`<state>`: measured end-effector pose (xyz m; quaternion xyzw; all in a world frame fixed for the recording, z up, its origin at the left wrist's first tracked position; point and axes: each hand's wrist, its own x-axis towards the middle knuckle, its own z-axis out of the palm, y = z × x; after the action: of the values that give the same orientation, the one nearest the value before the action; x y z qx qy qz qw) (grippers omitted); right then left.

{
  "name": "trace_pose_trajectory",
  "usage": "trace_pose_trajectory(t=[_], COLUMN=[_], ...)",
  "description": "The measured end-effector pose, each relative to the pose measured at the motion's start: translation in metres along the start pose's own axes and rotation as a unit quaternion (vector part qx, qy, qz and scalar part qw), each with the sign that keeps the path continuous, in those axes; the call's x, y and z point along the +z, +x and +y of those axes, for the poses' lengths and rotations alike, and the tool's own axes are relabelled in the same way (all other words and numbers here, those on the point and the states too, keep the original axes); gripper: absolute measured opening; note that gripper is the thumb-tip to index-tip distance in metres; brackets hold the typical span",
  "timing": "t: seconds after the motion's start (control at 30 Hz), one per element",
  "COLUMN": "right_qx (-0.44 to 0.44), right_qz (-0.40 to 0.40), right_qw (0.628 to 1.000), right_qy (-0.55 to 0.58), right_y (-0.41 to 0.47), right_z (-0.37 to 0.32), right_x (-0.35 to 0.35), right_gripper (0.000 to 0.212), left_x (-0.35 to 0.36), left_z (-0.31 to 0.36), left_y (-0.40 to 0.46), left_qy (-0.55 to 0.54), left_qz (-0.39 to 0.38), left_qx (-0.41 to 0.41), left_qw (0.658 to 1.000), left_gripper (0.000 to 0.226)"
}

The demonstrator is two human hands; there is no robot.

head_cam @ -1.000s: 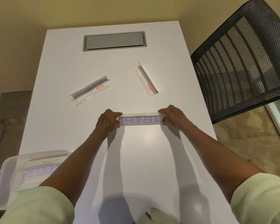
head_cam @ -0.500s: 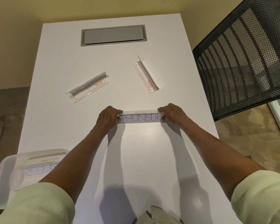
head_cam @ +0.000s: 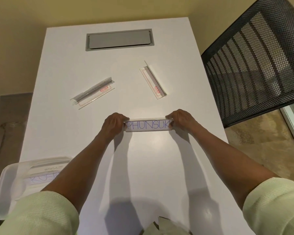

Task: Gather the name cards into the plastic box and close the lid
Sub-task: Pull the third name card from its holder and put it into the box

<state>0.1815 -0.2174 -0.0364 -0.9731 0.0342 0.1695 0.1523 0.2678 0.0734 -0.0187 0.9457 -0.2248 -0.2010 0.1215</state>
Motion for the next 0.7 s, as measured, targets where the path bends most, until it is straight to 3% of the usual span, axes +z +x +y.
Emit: trace_pose_trajectory(t=[0.27, 0.7], right_qx=[0.03, 0.0], right_qz=[-0.064, -0.04], right_qw=[0.998, 0.998], right_qy=[-0.001, -0.046], right_y=[-0.011, -0.063], right_z=[-0.015, -0.059], right_x=[-0.028, -0.091], right_gripper=[0.046, 0.034], left_x=[-0.025, -0.095], left_z=[0.004, 0.023], left_y=[-0.015, -0.067], left_qy=[-0.042, -0.009], left_qz=[-0.024, -0.01], left_qx=[-0.002, 0.038], left_qw=[0.999, 0.999], left_gripper=[0.038, 0.04])
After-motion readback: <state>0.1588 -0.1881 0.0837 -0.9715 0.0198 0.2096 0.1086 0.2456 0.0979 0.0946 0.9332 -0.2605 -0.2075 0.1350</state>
